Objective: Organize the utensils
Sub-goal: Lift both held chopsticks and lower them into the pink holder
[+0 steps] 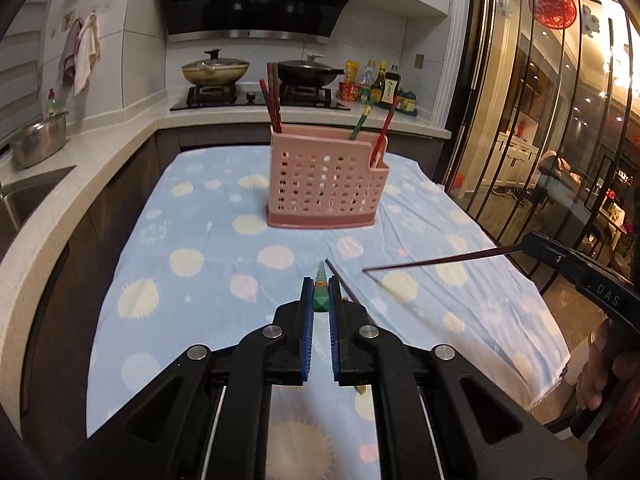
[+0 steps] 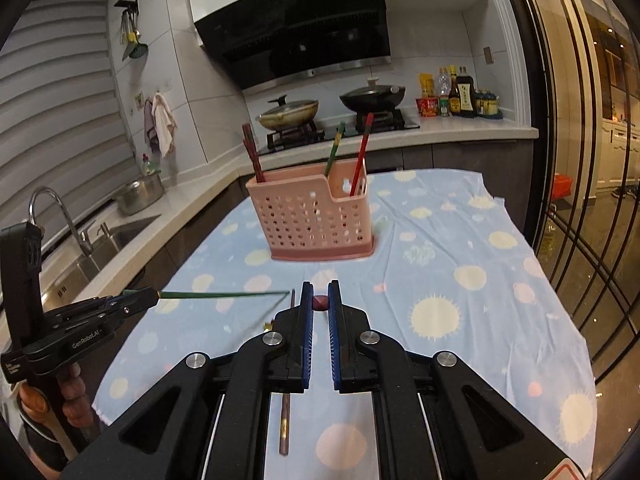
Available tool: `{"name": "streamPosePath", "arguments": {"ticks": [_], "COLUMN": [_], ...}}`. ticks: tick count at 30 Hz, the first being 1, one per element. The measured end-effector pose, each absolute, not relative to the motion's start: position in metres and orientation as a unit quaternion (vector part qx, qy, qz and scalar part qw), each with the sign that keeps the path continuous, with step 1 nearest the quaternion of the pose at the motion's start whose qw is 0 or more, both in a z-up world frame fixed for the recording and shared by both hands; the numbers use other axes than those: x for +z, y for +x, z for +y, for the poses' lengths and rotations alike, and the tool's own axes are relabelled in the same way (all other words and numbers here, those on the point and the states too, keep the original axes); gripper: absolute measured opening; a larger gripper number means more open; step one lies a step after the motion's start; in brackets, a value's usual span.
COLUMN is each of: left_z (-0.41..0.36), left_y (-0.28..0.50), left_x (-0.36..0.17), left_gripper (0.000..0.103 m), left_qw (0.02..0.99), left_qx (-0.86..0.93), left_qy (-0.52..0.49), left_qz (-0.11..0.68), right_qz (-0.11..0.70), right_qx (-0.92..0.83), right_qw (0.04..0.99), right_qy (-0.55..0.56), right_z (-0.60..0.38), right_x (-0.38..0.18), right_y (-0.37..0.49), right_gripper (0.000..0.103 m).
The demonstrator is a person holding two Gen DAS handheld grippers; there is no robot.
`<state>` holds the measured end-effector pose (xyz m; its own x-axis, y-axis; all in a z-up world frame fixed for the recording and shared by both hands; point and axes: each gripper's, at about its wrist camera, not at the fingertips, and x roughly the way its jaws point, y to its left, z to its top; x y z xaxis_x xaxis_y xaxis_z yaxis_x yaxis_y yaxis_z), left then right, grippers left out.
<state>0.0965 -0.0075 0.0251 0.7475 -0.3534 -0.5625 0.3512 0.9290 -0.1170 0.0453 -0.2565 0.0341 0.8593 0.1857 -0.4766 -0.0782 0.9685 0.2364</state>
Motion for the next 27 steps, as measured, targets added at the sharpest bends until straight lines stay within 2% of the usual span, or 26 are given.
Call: {"name": "streamPosePath", "arguments": {"ticks": [15,27], "left_z": [-0.025,-0.044], "left_y": [0.149,0.192], "left_x": [0.118,0.193], "left_gripper": [0.007,0.007], "left_qw": [0.963,0.975], "left_qx": [-0.179,-0.172], "left_qy": [0.016,0.021], "left_qz": [0.200,0.136], "right_qz": [0.159,0.115], "right_qx": [0.077,0.076], "right_qw": [0.980,0.985], "right_qy": [0.094,0.107], "right_z": [-0.271,-0.281], "right_x": [0.124,0.190], "right_y": [0.093,0.157], "right_gripper": [0.007,0.007]}}
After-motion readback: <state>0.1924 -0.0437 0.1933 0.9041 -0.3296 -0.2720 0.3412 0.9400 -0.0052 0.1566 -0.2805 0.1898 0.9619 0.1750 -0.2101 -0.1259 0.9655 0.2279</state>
